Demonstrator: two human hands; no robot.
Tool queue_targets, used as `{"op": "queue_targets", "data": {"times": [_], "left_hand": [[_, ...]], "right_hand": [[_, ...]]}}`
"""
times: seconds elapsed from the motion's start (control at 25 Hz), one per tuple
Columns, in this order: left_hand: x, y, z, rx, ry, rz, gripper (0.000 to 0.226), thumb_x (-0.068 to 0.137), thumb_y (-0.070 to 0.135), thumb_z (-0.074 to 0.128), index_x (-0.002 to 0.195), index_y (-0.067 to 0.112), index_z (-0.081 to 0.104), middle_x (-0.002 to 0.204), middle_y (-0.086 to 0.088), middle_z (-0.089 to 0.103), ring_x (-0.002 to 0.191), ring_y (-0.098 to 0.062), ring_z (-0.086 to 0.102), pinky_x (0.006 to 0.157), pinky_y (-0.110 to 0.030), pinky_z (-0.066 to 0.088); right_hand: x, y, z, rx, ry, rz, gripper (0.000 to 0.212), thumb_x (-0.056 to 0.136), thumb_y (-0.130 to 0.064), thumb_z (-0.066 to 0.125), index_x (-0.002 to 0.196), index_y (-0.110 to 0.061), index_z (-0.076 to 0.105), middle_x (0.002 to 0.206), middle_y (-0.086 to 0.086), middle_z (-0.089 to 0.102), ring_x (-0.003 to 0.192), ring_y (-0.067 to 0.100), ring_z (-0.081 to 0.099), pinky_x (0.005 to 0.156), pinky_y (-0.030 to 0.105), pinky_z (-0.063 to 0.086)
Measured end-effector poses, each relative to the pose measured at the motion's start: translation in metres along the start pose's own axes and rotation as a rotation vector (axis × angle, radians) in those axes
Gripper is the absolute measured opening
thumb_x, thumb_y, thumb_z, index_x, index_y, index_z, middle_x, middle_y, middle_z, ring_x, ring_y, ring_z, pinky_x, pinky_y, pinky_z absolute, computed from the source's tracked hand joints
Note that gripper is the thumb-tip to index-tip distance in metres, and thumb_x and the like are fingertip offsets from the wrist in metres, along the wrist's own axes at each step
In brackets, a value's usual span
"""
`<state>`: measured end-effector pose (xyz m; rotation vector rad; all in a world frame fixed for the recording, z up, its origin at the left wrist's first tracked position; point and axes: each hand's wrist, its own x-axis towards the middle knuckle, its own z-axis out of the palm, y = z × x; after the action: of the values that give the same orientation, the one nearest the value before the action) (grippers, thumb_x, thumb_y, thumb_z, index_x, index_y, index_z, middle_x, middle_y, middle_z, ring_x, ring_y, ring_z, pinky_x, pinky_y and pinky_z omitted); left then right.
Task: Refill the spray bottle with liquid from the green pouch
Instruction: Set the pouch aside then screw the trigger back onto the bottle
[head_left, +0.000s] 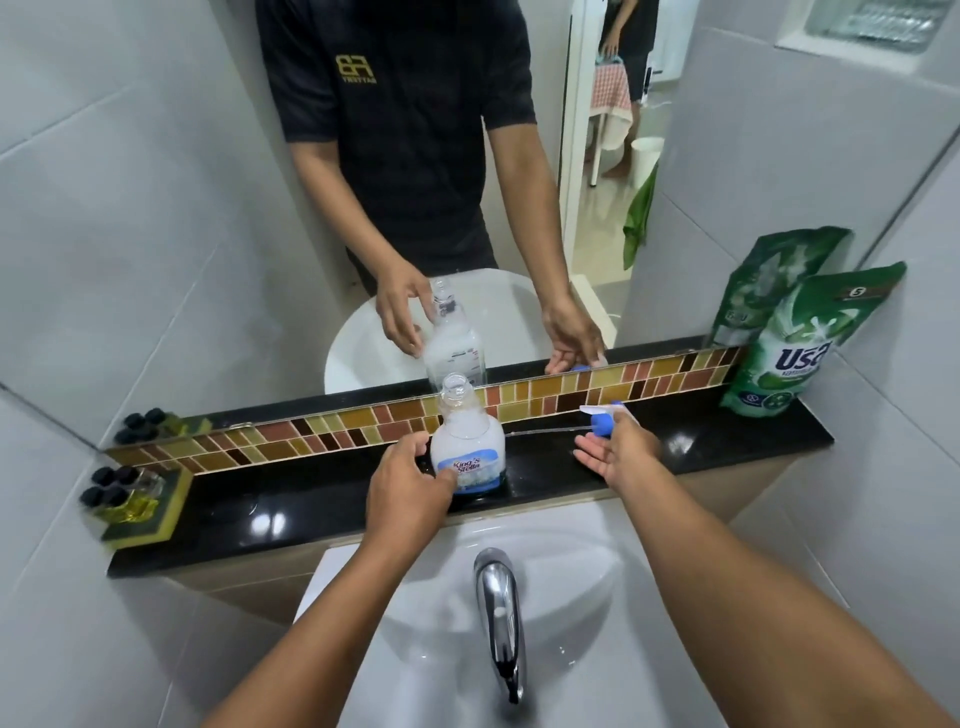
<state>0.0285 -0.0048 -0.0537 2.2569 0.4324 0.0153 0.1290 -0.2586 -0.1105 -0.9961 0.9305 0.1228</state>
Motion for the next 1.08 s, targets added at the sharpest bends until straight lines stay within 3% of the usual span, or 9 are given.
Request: {"op": "queue_targets", "data": {"times": [0.16,0.28,0.44,0.6,0.76,0.88,1.08], "left_hand": [[0.011,0.003,0.001,-0.001,-0.018,0.068,0.057,0.089,0.024,0.081,0.142,0.021,0.062,0.135,0.003,0.065,0.085,-0.013,0.070,0.083,-0.031,0.054],[0.010,0.011,0.013,-0.051,-0.086,0.101,0.056,0.085,0.027,0.084,0.137,0.027,0.066,0.131,0.006,0.066,0.097,-0.022,0.073,0.092,-0.039,0.061],[0.018,0.013,0.015,-0.073,-0.071,0.104,0.060,0.082,0.027,0.086,0.139,0.027,0.066,0.132,0.006,0.068,0.107,-0.031,0.072,0.098,-0.047,0.061],[0.023,0.007,0.008,-0.049,-0.092,0.101,0.061,0.086,0.025,0.085,0.144,0.025,0.063,0.135,0.003,0.066,0.110,-0.030,0.071,0.098,-0.047,0.061],[0.023,0.004,0.003,-0.055,-0.108,0.103,0.062,0.087,0.027,0.084,0.145,0.025,0.062,0.136,0.003,0.067,0.114,-0.025,0.070,0.100,-0.047,0.060],[0.023,0.003,0.001,-0.050,-0.108,0.106,0.061,0.087,0.028,0.084,0.144,0.026,0.063,0.135,0.004,0.068,0.117,-0.022,0.068,0.103,-0.048,0.058],[0.026,0.001,-0.001,-0.053,-0.105,0.108,0.063,0.087,0.028,0.084,0.145,0.024,0.062,0.136,0.004,0.068,0.124,-0.019,0.064,0.107,-0.046,0.055]], "right_hand": [[-0.008,0.000,-0.013,0.154,-0.027,-0.024,0.037,0.106,-0.027,0.055,0.131,0.000,0.058,0.114,0.028,0.069,0.081,0.033,0.072,0.068,0.046,0.060],[-0.044,-0.007,-0.039,0.309,-0.074,-0.128,0.038,0.109,-0.026,0.050,0.134,0.002,0.055,0.101,0.025,0.070,0.086,0.033,0.074,0.070,0.042,0.060],[-0.104,-0.045,-0.054,0.430,-0.207,-0.397,0.036,0.108,-0.026,0.052,0.133,0.000,0.057,0.102,0.023,0.076,0.091,0.034,0.081,0.070,0.038,0.065],[-0.147,-0.082,-0.050,0.319,-0.319,-0.665,0.049,0.107,-0.028,0.051,0.140,0.008,0.054,0.090,0.015,0.080,0.089,0.031,0.081,0.076,0.039,0.064],[-0.177,-0.095,-0.039,0.196,-0.365,-0.857,0.016,0.108,-0.025,0.051,0.113,-0.012,0.059,0.085,0.010,0.077,0.078,0.028,0.082,0.074,0.040,0.065],[-0.188,-0.095,-0.030,0.089,-0.374,-0.957,0.013,0.107,-0.028,0.054,0.104,-0.017,0.060,0.087,0.011,0.076,0.076,0.028,0.081,0.074,0.042,0.066],[-0.210,-0.083,-0.001,-0.137,-0.450,-1.154,0.012,0.110,-0.024,0.053,0.106,-0.018,0.062,0.091,0.016,0.075,0.078,0.028,0.081,0.075,0.041,0.066]]}}
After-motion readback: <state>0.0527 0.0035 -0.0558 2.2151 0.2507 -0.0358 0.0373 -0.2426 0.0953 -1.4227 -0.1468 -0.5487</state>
